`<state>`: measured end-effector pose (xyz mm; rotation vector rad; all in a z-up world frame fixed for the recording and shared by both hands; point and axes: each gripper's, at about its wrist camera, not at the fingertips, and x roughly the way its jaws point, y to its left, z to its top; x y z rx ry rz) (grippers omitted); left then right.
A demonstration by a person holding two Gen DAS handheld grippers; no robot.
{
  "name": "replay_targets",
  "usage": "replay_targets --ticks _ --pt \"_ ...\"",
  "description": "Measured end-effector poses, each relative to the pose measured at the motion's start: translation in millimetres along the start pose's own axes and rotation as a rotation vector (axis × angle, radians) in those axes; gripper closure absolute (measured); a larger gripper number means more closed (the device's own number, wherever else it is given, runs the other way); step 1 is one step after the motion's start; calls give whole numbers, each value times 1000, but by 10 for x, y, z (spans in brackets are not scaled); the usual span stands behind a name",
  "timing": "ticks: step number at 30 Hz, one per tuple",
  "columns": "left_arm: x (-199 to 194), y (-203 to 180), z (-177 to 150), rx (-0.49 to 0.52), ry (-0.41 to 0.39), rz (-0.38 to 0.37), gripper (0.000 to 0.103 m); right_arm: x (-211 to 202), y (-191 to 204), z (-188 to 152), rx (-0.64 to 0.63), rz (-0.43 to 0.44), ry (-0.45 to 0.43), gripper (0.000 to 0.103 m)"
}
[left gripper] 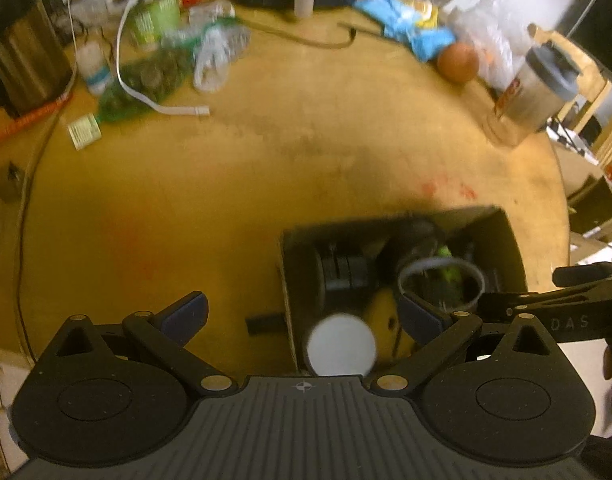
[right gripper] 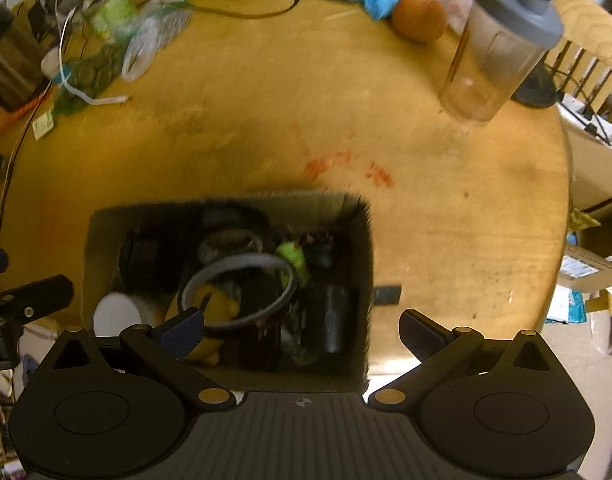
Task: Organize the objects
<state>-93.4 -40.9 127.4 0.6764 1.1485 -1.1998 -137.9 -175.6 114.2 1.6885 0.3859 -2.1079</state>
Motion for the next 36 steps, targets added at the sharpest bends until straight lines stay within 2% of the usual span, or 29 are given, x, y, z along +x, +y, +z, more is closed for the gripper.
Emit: replay_targets --ticks 9,20,27,36 --pt "136 -153 -229 83 104 -15 0 93 40 -152 -18 -5 78 0" --pt "202 -213 -341 127 153 -12 0 164 -10 -269 25 -3 107 0" --pt "217 -215 -317 123 163 -4 0 160 -72 -258 55 -5 95 0" --pt "210 -35 -162 38 132 10 0 136 -330 -160 112 -31 70 0"
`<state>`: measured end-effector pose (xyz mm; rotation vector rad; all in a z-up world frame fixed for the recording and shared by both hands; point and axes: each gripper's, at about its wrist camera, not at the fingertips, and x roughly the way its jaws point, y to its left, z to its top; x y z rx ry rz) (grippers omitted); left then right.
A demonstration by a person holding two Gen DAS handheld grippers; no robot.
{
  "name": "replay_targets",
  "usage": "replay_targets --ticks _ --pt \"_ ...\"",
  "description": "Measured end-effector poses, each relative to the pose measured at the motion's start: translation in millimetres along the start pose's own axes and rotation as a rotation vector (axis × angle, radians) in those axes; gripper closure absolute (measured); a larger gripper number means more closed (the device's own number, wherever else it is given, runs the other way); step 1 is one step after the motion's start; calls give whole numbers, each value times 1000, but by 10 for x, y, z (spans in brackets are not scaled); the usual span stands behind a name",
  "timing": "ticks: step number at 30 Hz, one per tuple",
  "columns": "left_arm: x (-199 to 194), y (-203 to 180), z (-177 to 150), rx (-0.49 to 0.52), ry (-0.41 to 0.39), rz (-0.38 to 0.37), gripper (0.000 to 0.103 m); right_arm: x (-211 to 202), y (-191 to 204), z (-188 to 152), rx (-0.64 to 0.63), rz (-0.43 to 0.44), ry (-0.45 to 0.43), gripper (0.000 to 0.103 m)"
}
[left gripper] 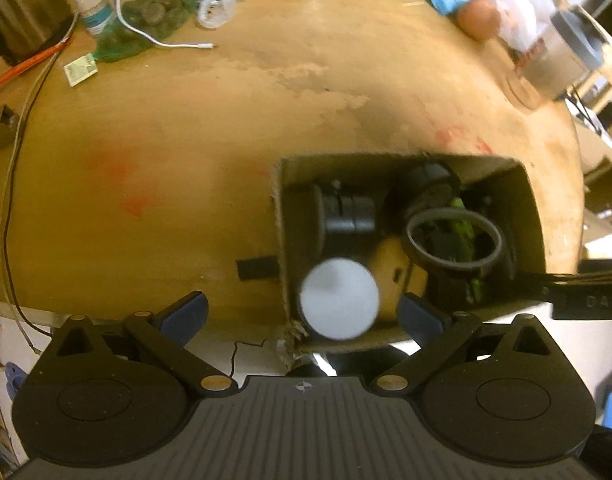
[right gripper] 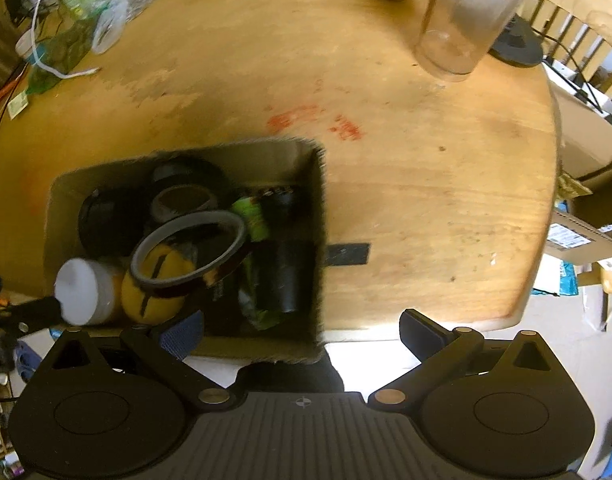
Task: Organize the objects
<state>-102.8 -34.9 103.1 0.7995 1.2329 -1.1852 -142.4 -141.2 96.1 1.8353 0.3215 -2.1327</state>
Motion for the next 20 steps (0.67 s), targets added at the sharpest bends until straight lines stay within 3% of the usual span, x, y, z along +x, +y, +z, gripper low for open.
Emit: replay_targets --ticks 20 --pt "47 796 689 -129 -154 99 0 108 -986 608 140 -100 -86 0"
